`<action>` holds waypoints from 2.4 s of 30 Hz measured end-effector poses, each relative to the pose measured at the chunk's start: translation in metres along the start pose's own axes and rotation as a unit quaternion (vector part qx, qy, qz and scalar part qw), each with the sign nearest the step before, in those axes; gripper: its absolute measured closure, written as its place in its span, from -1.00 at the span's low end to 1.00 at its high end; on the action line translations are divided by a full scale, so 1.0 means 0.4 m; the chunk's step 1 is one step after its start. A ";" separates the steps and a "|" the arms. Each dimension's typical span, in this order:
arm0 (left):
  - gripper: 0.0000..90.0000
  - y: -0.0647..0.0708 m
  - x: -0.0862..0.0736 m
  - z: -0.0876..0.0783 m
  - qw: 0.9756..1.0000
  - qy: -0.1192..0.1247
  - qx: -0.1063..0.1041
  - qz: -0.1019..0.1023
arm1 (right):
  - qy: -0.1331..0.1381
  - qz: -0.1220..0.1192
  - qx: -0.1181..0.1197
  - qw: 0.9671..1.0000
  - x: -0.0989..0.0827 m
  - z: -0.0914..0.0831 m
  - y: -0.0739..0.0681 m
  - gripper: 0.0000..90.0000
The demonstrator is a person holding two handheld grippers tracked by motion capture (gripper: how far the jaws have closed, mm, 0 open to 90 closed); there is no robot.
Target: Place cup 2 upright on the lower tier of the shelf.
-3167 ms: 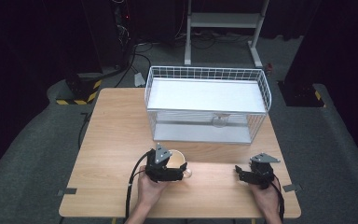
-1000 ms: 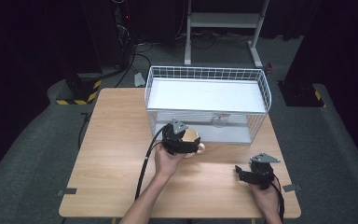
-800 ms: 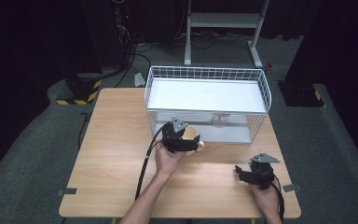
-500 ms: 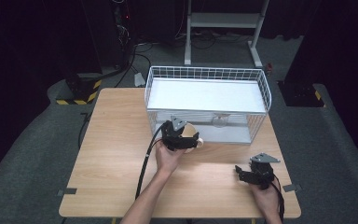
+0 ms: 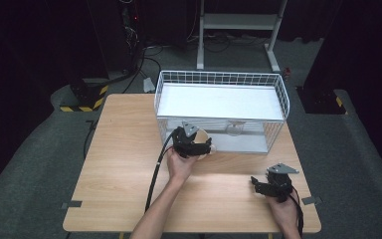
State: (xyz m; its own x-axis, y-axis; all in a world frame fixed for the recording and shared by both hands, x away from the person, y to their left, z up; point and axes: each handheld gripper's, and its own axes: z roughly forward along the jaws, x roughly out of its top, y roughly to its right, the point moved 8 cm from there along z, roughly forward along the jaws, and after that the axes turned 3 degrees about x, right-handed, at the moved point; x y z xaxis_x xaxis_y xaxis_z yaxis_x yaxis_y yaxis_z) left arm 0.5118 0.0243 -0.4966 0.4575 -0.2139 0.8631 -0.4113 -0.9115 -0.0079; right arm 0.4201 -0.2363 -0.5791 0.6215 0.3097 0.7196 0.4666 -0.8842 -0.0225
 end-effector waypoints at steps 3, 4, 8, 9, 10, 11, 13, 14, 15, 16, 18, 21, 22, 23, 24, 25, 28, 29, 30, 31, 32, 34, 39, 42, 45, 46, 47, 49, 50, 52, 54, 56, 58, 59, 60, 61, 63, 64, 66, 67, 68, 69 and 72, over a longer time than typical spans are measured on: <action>-0.78 0.000 -0.002 0.004 1.000 0.000 0.001 0.008 | 0.000 0.000 0.000 1.000 0.000 0.000 0.000 -0.47; -0.78 -0.001 -0.002 0.005 1.000 0.000 0.001 0.004 | 0.000 0.000 0.000 1.000 0.000 0.000 0.000 -0.47; -0.78 -0.007 0.000 0.011 1.000 0.005 0.000 -0.006 | 0.000 0.000 0.000 1.000 0.000 0.000 0.000 -0.47; -0.78 -0.009 0.000 0.011 1.000 0.005 -0.001 -0.006 | 0.000 0.000 0.000 1.000 0.000 0.000 0.000 -0.47; -0.78 -0.009 0.000 0.012 1.000 0.005 -0.003 -0.006 | 0.000 0.000 0.000 1.000 0.000 0.000 0.000 -0.47; -0.78 -0.010 0.000 0.013 1.000 0.007 -0.004 -0.007 | 0.000 0.000 0.000 1.000 0.000 0.000 0.000 -0.47; -0.78 -0.012 0.001 0.016 1.000 0.011 -0.006 -0.011 | 0.000 0.000 0.000 1.000 0.000 0.000 0.000 -0.47; -0.78 -0.014 0.002 0.018 1.000 0.013 -0.006 -0.015 | 0.000 0.000 0.000 1.000 0.000 0.000 0.000 -0.47; -0.78 -0.016 0.002 0.020 1.000 0.013 -0.005 -0.017 | 0.000 0.000 0.000 1.000 0.000 0.000 0.000 -0.47; -0.78 -0.018 0.003 0.023 1.000 0.015 -0.004 -0.020 | 0.000 0.000 0.000 1.000 0.000 0.000 0.000 -0.47; -0.78 -0.018 0.003 0.026 1.000 0.018 -0.003 -0.021 | 0.000 0.000 0.000 1.000 0.000 0.000 0.000 -0.47; -0.78 -0.021 0.004 0.030 1.000 0.022 -0.003 -0.020 | 0.000 0.000 0.000 1.000 0.000 0.000 0.000 -0.47; -0.78 -0.022 0.005 0.032 0.999 0.024 -0.004 -0.024 | 0.000 0.000 0.000 1.000 0.000 0.000 0.000 -0.47; -0.78 -0.024 0.005 0.033 0.999 0.026 -0.003 -0.023 | 0.000 0.000 0.000 1.000 0.000 0.000 0.000 -0.47; -0.78 -0.026 0.006 0.035 0.999 0.028 -0.003 -0.023 | 0.000 0.000 -0.001 1.000 0.000 0.000 0.000 -0.47; -0.78 -0.027 0.006 0.038 0.999 0.031 -0.003 -0.024 | 0.000 0.000 0.000 1.000 0.000 0.000 0.000 -0.47; -0.78 -0.030 0.008 0.042 0.999 0.036 -0.001 -0.026 | 0.000 0.000 0.000 1.000 0.000 0.000 0.000 -0.47; -0.78 -0.032 0.009 0.043 0.999 0.037 0.000 -0.024 | 0.000 0.000 0.000 1.000 0.000 0.000 0.000 -0.47; -0.78 -0.032 0.009 0.044 0.999 0.039 0.000 -0.025 | 0.000 0.000 0.000 1.000 0.000 0.000 0.000 -0.47; -0.78 -0.033 0.010 0.045 0.999 0.041 0.002 -0.024 | 0.000 0.000 0.000 1.000 0.000 0.000 0.000 -0.47; -0.78 -0.033 0.010 0.045 0.999 0.042 0.003 -0.024 | 0.000 0.000 0.000 1.000 0.000 0.000 0.000 -0.47; -0.78 -0.034 0.010 0.046 0.999 0.044 0.005 -0.024 | 0.000 0.000 0.000 1.000 0.000 0.000 0.000 -0.47; -0.78 -0.034 0.011 0.046 0.999 0.044 0.006 -0.025 | 0.000 0.000 0.000 1.000 0.000 0.000 0.000 -0.47; -0.79 -0.036 0.010 0.044 0.999 0.042 0.006 -0.026 | 0.000 0.000 0.000 1.000 0.000 0.000 0.000 -0.47; -0.80 -0.036 0.014 0.044 0.999 0.045 0.010 -0.027 | 0.000 0.000 0.000 1.000 0.000 0.000 0.000 -0.47; -0.84 -0.036 0.014 0.043 0.999 0.047 0.008 -0.027 | 0.000 0.000 0.000 1.000 0.000 0.000 0.000 -0.47; -0.87 -0.036 0.014 0.043 0.998 0.047 0.006 -0.028 | 0.000 0.000 0.000 1.000 0.000 0.000 0.000 -0.47; -0.91 -0.036 0.013 0.043 0.999 0.044 0.007 -0.030 | 0.000 0.000 0.000 1.000 0.000 0.000 0.000 -0.47; -0.92 -0.037 0.013 0.043 0.998 0.043 0.007 -0.034 | 0.000 0.000 0.000 1.000 0.000 0.000 0.000 -0.47; -0.93 -0.042 0.012 0.041 0.999 0.041 0.008 -0.029 | 0.000 0.000 -0.001 1.000 0.000 0.000 0.000 -0.47; -0.95 -0.042 0.012 0.038 0.999 0.040 0.004 -0.030 | 0.000 -0.001 0.000 1.000 0.000 0.000 0.000 -0.47; -0.95 -0.041 0.013 0.034 0.999 0.040 0.002 -0.028 | 0.000 -0.001 0.000 1.000 0.000 0.000 0.000 -0.47; -0.95 -0.037 0.015 0.029 0.999 0.041 -0.002 -0.031 | 0.000 -0.001 0.000 1.000 0.000 0.000 0.000 -0.47; -0.95 -0.036 0.017 0.025 0.999 0.042 -0.003 -0.031 | 0.000 -0.001 0.000 1.000 0.000 0.000 0.000 -0.47; -0.95 -0.036 0.018 0.023 0.999 0.042 -0.003 -0.031 | 0.000 -0.001 0.000 1.000 0.000 0.000 0.000 -0.47; -0.95 -0.038 0.018 0.021 0.999 0.041 -0.002 -0.030 | 0.000 -0.001 0.000 1.000 0.000 0.000 0.000 -0.47; -0.95 -0.039 0.016 0.019 0.999 0.038 -0.001 -0.029 | 0.000 -0.001 0.000 1.000 0.000 0.000 0.000 -0.47; -0.95 -0.040 0.015 0.018 0.999 0.036 -0.001 -0.028 | 0.000 -0.001 0.000 1.000 0.000 0.000 0.000 -0.47; -0.95 -0.039 0.012 0.015 0.999 0.032 -0.002 -0.027 | 0.000 -0.001 0.000 1.000 0.000 0.000 0.000 -0.47; -0.95 -0.038 0.011 0.012 0.999 0.032 -0.003 -0.027 | 0.000 -0.001 0.000 1.000 0.000 0.000 0.000 -0.47; -0.96 -0.038 0.011 0.010 0.999 0.032 -0.004 -0.025 | 0.000 -0.001 0.000 1.000 0.000 0.000 0.000 -0.47; -0.96 -0.037 0.011 0.008 0.999 0.032 -0.004 -0.021 | 0.000 -0.001 -0.001 1.000 0.000 0.000 0.000 -0.47; -0.95 -0.034 0.013 0.003 0.999 0.033 -0.004 -0.019 | 0.000 -0.001 0.000 1.000 0.000 0.000 0.000 -0.47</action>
State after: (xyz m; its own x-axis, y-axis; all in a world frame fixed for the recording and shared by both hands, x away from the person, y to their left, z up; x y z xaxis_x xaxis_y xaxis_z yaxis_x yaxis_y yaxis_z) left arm 0.5207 0.0353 -0.4927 0.4211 -0.1549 0.8937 -0.4005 -0.9158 0.0300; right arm 0.4202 -0.2364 -0.5791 0.6207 0.3116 0.7195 0.4673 -0.8839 -0.0204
